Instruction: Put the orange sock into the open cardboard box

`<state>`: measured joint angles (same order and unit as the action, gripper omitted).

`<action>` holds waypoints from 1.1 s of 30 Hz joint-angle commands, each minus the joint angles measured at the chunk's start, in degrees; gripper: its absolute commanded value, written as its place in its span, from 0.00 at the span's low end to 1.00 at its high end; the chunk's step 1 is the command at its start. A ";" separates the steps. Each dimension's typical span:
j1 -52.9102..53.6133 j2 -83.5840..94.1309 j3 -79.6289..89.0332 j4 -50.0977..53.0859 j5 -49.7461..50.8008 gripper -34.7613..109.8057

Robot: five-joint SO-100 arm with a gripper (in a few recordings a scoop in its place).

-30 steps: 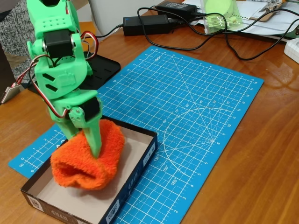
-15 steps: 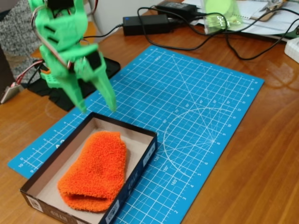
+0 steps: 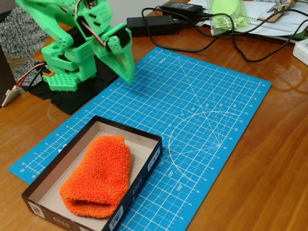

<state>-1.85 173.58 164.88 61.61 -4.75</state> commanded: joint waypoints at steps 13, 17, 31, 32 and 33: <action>3.52 20.04 10.99 4.22 0.18 0.24; 3.78 20.04 10.99 4.22 0.44 0.24; 4.48 19.86 10.90 4.22 0.88 0.24; 4.57 19.86 10.90 4.22 0.88 0.24; 4.57 19.86 10.90 4.22 0.88 0.24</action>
<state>1.41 192.39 175.17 65.30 -3.43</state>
